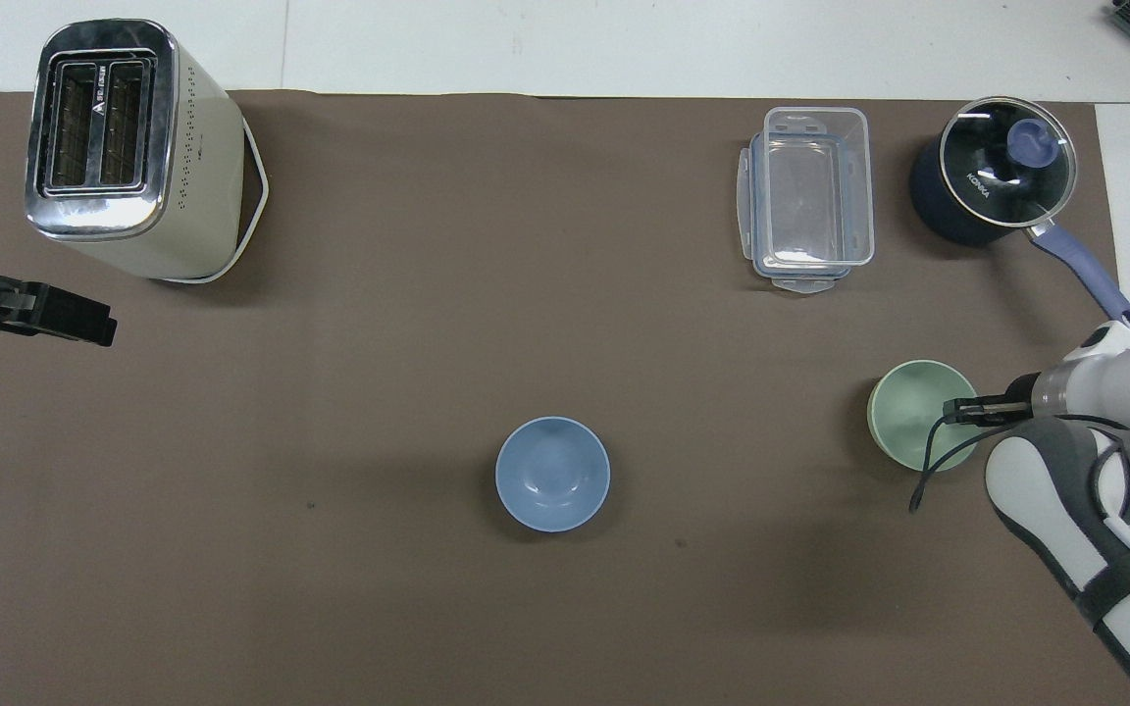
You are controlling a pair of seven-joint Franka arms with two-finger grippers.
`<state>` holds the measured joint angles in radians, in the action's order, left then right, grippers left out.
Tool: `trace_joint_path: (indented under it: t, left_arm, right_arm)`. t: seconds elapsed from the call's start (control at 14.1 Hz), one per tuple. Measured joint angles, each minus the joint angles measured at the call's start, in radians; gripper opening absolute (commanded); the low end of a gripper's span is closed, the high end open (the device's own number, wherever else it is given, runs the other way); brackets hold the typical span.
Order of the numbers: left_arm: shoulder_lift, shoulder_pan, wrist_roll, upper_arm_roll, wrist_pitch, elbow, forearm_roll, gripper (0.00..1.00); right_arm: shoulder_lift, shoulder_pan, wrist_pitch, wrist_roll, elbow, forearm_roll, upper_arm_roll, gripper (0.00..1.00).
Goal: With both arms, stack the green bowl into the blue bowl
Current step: 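Grasp the green bowl rim with the right gripper, then lift and carry the green bowl over the blue bowl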
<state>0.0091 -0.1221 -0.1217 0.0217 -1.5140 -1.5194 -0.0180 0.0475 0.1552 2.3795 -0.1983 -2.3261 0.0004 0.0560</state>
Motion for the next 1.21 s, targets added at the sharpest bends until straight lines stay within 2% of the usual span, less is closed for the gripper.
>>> trace_joint_path:
  t: [0.43,0.85,1.21]
  left_arm:
    - [0.0,0.0,0.002,0.0,0.001,0.0,0.0,1.0]
    - [0.0,0.0,0.003,0.0,0.001,0.0,0.0,1.0]
    - [0.0,0.0,0.003,0.0,0.001,0.0,0.0,1.0]
  right_arm:
    - [-0.022,-0.002,-0.011,-0.039,0.022,0.008,-0.005,0.0]
    - [-0.111,-0.015,-0.248,-0.051,0.155,0.044,-0.015,0.0]
    - [-0.184,-0.103,-0.358,-0.037,0.196,0.092,-0.019,0.0]
